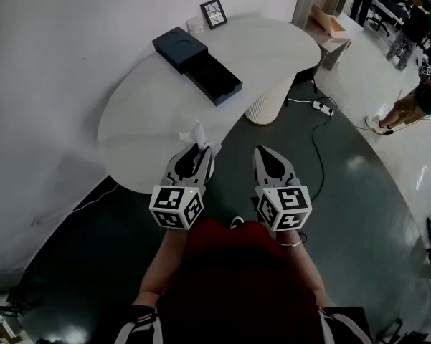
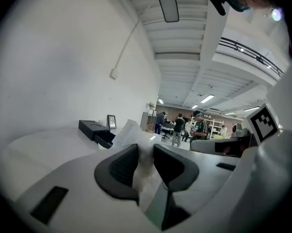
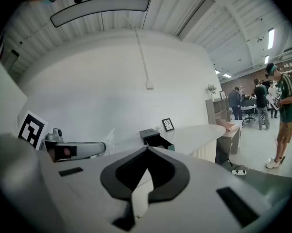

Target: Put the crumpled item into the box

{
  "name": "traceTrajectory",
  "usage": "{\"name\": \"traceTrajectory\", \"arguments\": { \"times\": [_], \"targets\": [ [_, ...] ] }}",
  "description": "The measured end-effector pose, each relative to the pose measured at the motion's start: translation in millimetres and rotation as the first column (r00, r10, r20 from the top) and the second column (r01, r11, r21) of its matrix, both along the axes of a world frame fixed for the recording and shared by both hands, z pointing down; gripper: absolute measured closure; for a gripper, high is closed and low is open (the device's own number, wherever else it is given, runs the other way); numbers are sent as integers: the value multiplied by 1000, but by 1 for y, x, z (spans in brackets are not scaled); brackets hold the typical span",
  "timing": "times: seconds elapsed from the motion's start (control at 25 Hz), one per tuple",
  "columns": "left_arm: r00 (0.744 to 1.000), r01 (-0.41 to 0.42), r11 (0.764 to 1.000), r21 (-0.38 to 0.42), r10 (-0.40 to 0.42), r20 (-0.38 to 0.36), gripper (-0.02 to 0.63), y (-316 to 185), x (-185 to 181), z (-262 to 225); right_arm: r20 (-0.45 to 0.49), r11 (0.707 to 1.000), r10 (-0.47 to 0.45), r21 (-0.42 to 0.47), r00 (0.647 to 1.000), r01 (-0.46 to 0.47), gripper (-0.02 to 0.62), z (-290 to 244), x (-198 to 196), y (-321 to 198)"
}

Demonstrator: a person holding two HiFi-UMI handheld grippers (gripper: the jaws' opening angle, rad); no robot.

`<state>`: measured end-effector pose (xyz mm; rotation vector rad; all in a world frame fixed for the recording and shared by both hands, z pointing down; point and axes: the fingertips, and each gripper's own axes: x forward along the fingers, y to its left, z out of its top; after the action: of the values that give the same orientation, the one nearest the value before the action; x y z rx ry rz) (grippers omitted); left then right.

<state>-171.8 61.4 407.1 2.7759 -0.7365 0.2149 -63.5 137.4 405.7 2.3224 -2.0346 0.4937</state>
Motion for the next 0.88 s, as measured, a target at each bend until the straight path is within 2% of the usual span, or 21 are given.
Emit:
{"name": "traceTrajectory", "arguments": {
  "times": [0.24,0.88],
  "targets": [
    [1000,-8,1000,4,8,9,485,5,4,2,11,1000,2,10,1000,-3,581,3,2,6],
    [999,36,999,17,-36,15,485,6,25,-2,34,1000,-17,-15,999,18,580,17,32,20]
  ]
}}
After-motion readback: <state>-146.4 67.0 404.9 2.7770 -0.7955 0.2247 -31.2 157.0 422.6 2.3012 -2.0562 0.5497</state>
